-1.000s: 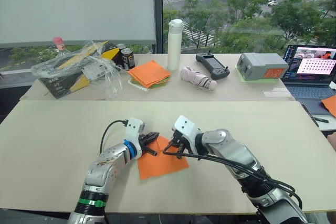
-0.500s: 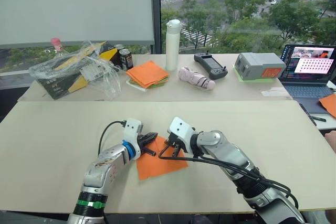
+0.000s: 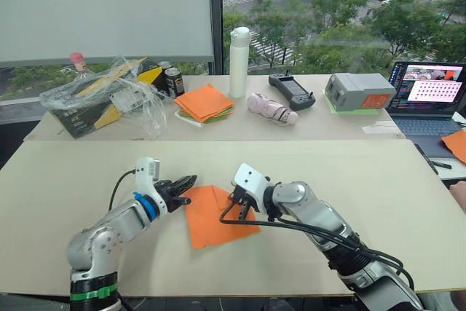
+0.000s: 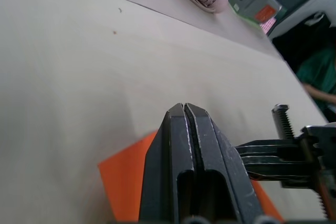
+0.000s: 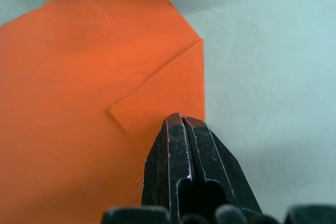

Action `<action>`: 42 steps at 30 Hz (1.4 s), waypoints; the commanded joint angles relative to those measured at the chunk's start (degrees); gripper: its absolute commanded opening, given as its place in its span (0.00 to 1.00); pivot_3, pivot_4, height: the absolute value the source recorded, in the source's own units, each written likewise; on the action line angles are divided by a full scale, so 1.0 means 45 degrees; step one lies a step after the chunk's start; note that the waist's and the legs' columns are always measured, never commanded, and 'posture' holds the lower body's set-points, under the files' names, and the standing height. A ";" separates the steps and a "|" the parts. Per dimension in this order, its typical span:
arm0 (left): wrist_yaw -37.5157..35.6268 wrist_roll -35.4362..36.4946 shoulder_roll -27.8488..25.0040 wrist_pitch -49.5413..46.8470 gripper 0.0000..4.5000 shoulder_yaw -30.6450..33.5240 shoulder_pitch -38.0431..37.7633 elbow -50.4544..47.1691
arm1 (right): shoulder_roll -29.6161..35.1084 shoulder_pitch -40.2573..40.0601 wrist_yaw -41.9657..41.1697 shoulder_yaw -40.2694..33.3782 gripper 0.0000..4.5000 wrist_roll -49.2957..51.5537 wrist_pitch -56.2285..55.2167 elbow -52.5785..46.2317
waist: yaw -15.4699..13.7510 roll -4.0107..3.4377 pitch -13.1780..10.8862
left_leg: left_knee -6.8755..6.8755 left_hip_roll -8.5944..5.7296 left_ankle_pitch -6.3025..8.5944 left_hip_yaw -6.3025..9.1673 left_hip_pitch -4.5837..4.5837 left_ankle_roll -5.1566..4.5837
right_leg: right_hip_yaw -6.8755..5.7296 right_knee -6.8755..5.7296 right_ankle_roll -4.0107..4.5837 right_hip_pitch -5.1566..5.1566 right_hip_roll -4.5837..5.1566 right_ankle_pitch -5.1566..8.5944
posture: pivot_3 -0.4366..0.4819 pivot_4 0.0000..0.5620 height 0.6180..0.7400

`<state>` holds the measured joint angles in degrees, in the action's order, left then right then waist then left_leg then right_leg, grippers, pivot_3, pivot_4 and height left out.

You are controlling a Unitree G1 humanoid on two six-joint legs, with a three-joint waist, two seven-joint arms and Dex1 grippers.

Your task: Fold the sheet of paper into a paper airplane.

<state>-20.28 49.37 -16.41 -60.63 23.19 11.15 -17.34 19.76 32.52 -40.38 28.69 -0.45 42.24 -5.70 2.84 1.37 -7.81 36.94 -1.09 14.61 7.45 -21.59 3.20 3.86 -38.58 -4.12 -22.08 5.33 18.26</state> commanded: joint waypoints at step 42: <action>0.1645 -0.0046 -0.0056 0.0786 0.40 -0.1280 -0.0793 0.0864 | -0.0007 -0.0319 -0.0703 0.0422 0.00 -0.0705 -0.0141 0.0751 | -0.0081 0.0004 0.0005 | -0.0017 0.0002 0.0000 -0.0012 0.0048 0.0001 | 0.0010 0.0015 0.0001 0.0036 0.0000 0.0000 | 0.48 0.27 1.00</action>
<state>-13.77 49.56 -17.13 -57.37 17.56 7.19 -14.17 19.64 32.81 -42.91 28.63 -3.23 39.57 -4.04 2.47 1.38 -7.78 36.86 -1.08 14.61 7.40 -21.37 3.20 3.90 -38.51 -4.11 -21.92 5.33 18.26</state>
